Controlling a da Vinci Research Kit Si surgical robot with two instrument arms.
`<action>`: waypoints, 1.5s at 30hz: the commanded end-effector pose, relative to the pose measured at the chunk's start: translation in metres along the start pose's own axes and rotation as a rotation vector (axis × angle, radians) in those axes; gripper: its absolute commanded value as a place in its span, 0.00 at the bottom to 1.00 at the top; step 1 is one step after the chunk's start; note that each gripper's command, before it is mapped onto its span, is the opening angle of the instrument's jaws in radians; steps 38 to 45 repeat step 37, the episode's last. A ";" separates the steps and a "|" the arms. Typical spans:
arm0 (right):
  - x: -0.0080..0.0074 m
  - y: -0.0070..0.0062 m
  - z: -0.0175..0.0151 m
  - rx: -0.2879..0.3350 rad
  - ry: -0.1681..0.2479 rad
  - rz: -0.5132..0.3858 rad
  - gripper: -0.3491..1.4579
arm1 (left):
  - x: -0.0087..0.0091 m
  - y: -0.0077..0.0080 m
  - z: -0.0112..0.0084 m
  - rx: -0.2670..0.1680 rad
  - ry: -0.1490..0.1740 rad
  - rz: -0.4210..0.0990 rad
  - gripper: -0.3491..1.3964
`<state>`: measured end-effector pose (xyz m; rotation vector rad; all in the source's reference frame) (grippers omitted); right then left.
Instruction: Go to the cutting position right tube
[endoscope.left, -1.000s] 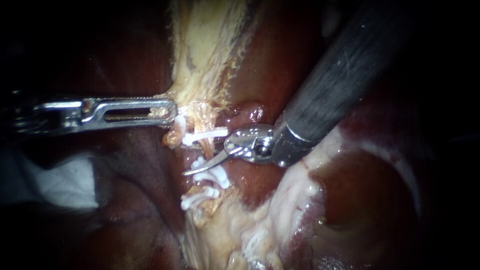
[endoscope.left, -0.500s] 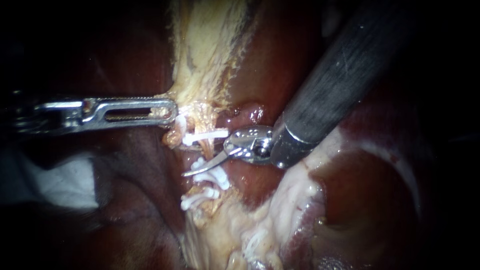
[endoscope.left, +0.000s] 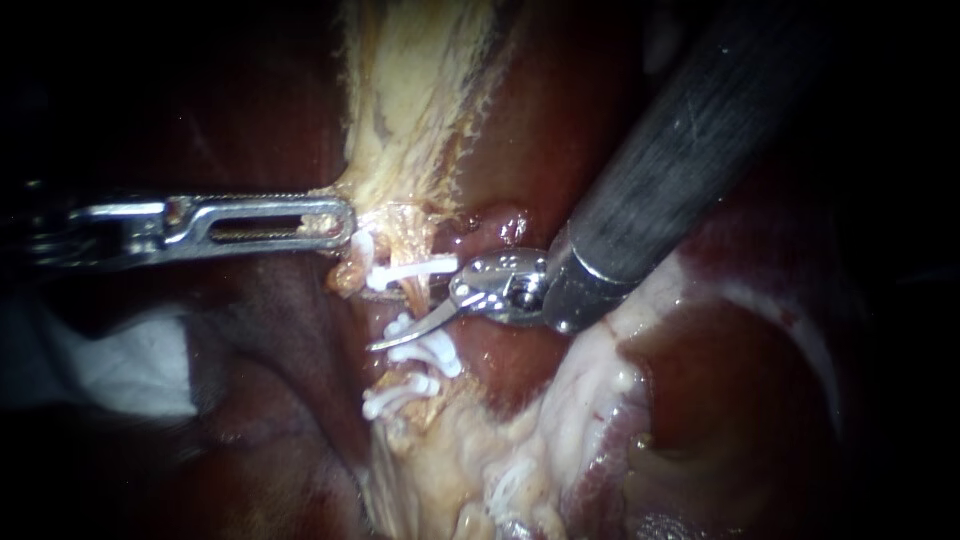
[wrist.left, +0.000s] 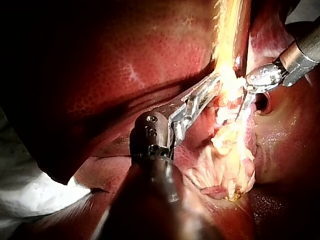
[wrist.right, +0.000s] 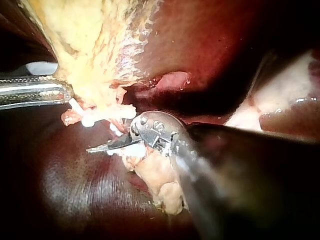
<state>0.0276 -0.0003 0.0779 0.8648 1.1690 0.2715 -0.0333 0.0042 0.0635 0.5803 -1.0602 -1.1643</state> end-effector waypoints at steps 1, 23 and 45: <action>-0.0001 0.0001 0.0000 0.000 0.000 0.000 0.51 | 0.0000 0.0000 0.0000 0.000 0.000 0.000 0.00; -0.0002 0.0005 -0.0001 0.000 -0.001 0.000 0.39 | 0.0000 -0.0001 0.0001 -0.001 0.000 0.000 0.00; -0.0003 0.0004 -0.0001 -0.003 0.000 -0.001 0.40 | 0.0000 -0.0001 0.0001 -0.001 -0.001 0.000 0.00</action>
